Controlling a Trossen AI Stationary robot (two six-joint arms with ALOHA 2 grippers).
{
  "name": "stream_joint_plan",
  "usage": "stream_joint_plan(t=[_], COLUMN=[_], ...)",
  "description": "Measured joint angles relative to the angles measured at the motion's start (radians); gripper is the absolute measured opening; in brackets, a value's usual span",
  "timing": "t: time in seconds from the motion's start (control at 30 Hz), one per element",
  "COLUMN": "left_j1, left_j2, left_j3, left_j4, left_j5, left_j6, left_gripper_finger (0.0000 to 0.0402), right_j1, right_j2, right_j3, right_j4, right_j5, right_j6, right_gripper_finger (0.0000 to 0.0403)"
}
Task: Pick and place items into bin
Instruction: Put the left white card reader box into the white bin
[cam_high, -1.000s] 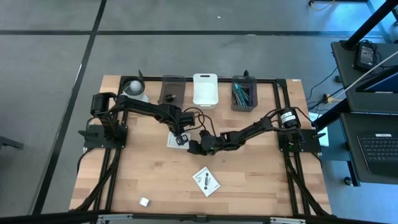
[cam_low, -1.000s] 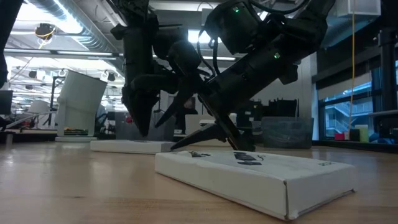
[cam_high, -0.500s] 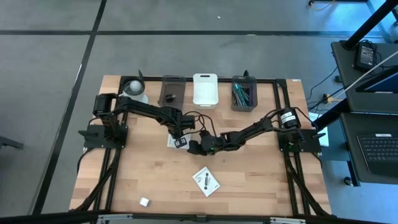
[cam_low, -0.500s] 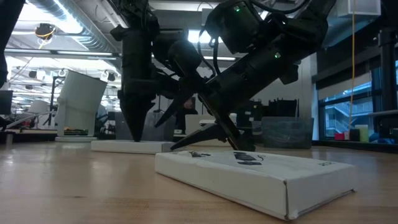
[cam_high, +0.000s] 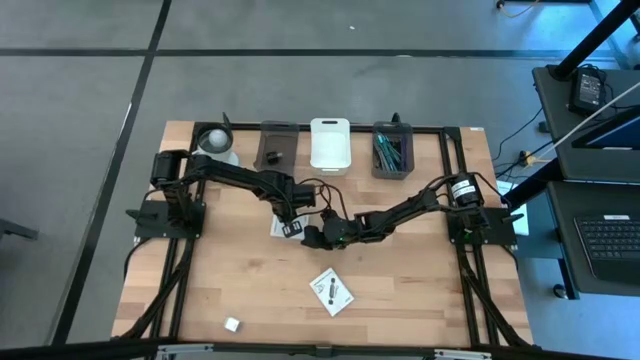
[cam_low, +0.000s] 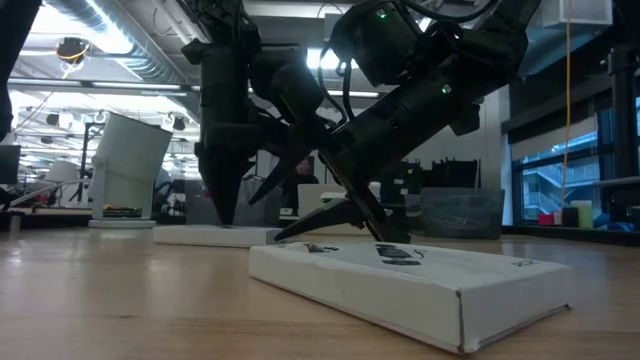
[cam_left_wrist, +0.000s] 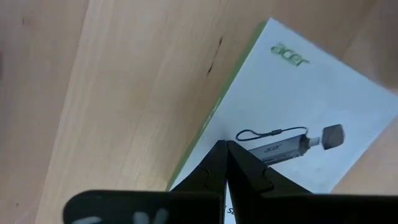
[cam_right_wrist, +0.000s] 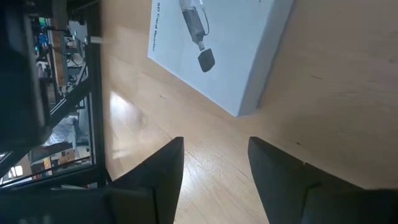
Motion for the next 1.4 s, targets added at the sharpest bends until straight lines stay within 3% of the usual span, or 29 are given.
stream_joint_plan(t=[0.73, 0.97, 1.4], left_j1=[0.006, 0.009, 0.02], left_j2=[-0.015, -0.015, -0.014], left_j3=[0.002, -0.045, -0.051], left_j4=[0.005, 0.07, 0.088], left_j5=[-0.06, -0.011, -0.053], left_j6=[0.004, -0.012, -0.009], left_gripper_finger=[0.0003, 0.0003, 0.0003], right_j1=[0.0, 0.0, 0.001], right_j2=[0.0, 0.0, 0.0], right_j3=[0.0, 0.001, 0.0], right_j4=[0.004, 0.007, 0.037], right_j5=[-0.003, -0.003, -0.004], right_j6=[-0.004, -0.004, -0.003], right_gripper_finger=[0.0184, 0.0184, 0.0184])
